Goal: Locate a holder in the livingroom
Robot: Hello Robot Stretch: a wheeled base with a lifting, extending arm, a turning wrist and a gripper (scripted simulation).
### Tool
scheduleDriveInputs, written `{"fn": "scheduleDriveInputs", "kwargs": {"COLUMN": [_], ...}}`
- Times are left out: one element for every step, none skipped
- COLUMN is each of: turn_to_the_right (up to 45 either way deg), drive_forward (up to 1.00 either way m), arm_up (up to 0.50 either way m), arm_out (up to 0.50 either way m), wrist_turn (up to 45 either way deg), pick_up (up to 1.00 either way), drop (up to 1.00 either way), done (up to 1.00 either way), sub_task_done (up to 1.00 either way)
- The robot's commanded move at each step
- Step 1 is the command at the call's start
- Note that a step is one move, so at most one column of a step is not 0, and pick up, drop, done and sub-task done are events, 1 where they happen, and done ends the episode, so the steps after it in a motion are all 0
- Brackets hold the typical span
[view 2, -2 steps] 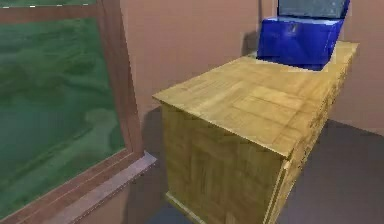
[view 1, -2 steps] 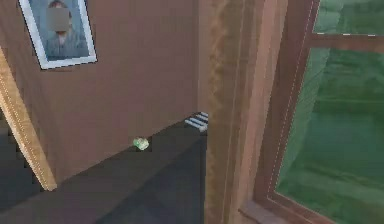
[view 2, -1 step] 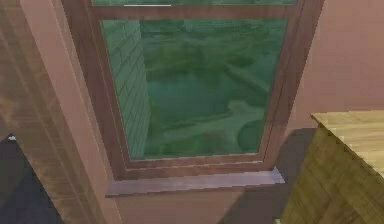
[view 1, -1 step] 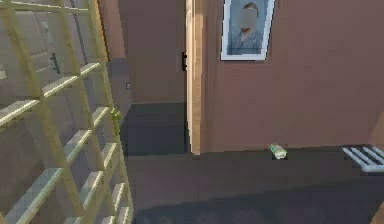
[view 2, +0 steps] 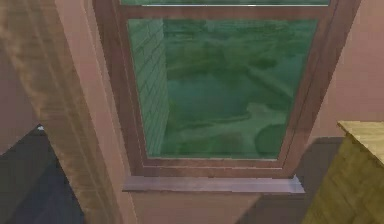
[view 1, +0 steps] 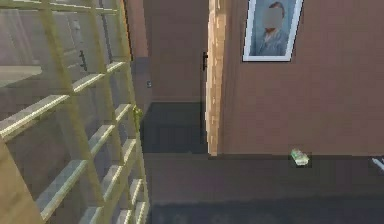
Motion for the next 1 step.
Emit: {"fn": "scheduleDriveInputs", "kwargs": {"turn_to_the_right": [0.0], "drive_forward": [1.0], "arm_up": [0.0], "arm_out": [0.0], "wrist_turn": [0.0], "pick_up": [0.0], "drop": [0.0], "done": [0.0], "sub_task_done": [0.0]}}
